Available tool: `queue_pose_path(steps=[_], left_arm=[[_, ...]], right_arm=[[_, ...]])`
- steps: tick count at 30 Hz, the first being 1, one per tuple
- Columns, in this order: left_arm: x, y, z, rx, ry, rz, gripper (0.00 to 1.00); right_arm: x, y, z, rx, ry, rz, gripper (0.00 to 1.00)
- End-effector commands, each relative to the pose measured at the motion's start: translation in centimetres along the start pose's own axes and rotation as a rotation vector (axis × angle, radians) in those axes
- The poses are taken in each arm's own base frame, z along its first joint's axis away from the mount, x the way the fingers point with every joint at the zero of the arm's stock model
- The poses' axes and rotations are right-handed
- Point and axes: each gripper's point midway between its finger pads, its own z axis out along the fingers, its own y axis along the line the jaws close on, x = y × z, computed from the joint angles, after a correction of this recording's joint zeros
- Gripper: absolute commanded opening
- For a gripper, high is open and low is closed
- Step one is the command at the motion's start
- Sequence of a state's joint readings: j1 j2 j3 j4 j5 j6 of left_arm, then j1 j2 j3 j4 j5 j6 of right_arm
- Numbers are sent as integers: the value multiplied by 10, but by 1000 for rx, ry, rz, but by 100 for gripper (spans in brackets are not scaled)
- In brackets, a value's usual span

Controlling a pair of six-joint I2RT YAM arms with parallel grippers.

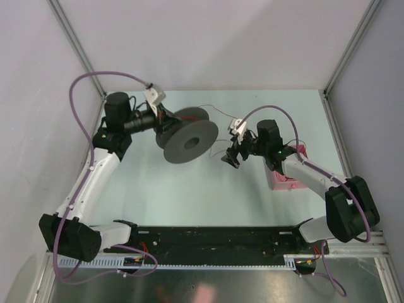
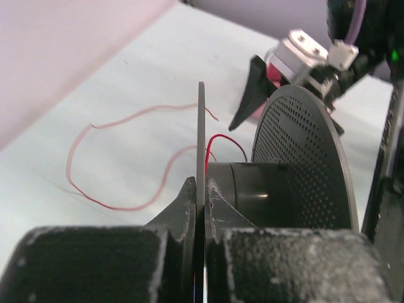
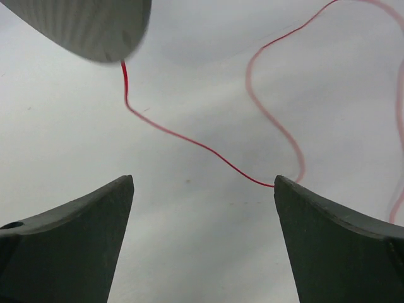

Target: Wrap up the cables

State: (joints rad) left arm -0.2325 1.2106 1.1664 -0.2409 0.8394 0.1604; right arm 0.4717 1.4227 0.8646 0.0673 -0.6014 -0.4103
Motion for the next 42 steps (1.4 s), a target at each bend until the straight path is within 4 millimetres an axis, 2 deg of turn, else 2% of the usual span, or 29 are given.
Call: queue_pose_path(steps=[1, 7, 11, 16, 23, 30, 32, 38, 42], left_arm=[[-86, 8, -20, -85, -171, -11, 0], [-144, 9, -37, -156, -280, -54, 0], [-173, 3, -50, -177, -340, -60, 0], [-196, -7, -64, -171, -392, -92, 0], [-208, -23, -75, -137, -422, -138, 0], [-216, -18, -84, -182, -458, -182, 0], [-214, -16, -85, -187, -460, -212, 0], [-212, -18, -87, -184, -462, -214, 0], [-208, -15, -88, -196, -460, -225, 0]], right_arm=[[-47, -39, -13, 171, -112, -76, 99], [-47, -60, -9, 172, -147, -221, 99], [-50, -57, 9, 121, -192, -351, 99], [-52, -46, 37, 78, -240, -439, 99], [-53, -71, 60, 197, -320, -370, 99], [-64, -59, 80, 178, -425, -321, 93], [-66, -60, 85, 189, -453, -305, 86], [-73, -70, 94, 219, -550, -283, 58], [-75, -76, 107, 244, -578, -259, 47]])
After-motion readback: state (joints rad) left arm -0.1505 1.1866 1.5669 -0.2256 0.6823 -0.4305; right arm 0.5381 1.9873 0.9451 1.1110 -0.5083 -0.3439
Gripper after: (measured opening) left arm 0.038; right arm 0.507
